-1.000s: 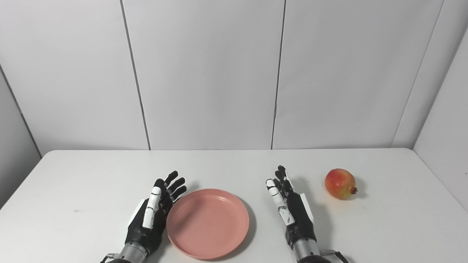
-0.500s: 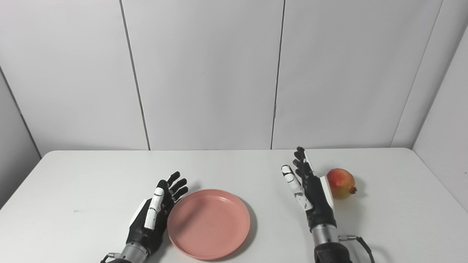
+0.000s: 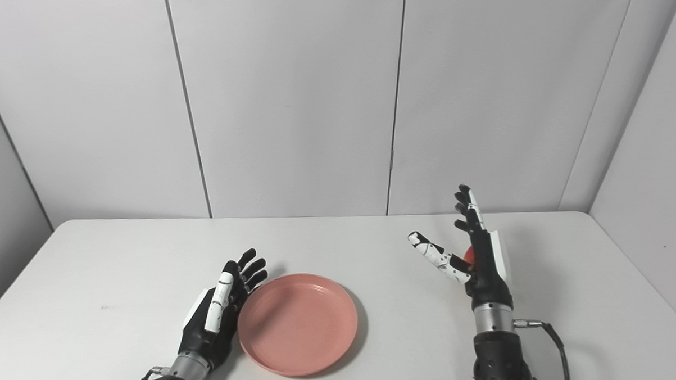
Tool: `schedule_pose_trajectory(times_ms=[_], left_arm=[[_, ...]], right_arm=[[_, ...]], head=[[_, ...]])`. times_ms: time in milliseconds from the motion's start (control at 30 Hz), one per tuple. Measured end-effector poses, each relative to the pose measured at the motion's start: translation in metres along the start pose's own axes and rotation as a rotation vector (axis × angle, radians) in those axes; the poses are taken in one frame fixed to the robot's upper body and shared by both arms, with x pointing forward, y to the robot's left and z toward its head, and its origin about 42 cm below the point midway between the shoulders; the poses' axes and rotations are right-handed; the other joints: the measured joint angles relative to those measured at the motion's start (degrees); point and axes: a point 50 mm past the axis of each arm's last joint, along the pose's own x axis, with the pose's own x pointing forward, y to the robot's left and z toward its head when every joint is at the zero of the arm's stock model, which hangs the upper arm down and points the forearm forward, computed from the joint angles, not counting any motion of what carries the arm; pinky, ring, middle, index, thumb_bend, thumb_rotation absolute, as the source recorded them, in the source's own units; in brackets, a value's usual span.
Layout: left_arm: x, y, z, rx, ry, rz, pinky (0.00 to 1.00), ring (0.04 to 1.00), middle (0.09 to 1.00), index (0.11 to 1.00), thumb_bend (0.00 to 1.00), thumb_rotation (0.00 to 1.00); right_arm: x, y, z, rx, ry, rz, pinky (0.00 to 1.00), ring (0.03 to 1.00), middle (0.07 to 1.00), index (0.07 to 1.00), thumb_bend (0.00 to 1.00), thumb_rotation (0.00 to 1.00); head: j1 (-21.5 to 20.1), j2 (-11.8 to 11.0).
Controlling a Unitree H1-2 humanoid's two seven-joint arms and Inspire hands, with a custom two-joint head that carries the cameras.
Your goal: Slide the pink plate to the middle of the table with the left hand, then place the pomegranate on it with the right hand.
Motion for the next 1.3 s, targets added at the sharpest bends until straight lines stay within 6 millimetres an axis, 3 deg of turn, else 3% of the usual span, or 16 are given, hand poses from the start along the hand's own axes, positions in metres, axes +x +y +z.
schedule_pose_trajectory(times_ms=[433,567,867,1300], left_arm=[[0.0,0.007,0.001,-0.009,-0.006,0.024,0.89,0.913,0.912,0.904,0.55,1.0],[-0.001,0.011,0.002,-0.012,-0.008,0.035,0.89,0.909,0.909,0.898,0.56,1.0],[0.0,0.018,0.003,-0.009,-0.009,0.046,0.86,0.885,0.887,0.873,0.58,0.96],[0.001,0.02,0.003,-0.006,-0.009,0.042,0.86,0.894,0.896,0.884,0.58,0.96]], right_arm=[[0.014,-0.026,-0.009,-0.156,0.0,-0.085,0.86,0.907,0.916,0.945,0.71,0.47],[0.017,-0.034,-0.013,-0.219,0.013,-0.086,0.85,0.91,0.928,0.943,0.73,0.42],[0.02,-0.03,-0.019,-0.306,0.053,-0.076,0.84,0.918,0.948,0.947,0.77,0.4],[0.022,-0.037,-0.049,-0.415,0.15,-0.034,0.81,0.906,0.937,0.941,0.82,0.38]], head=[[-4.4,-0.44],[-6.42,-0.44],[-7.39,-0.44],[-7.12,-0.09]])
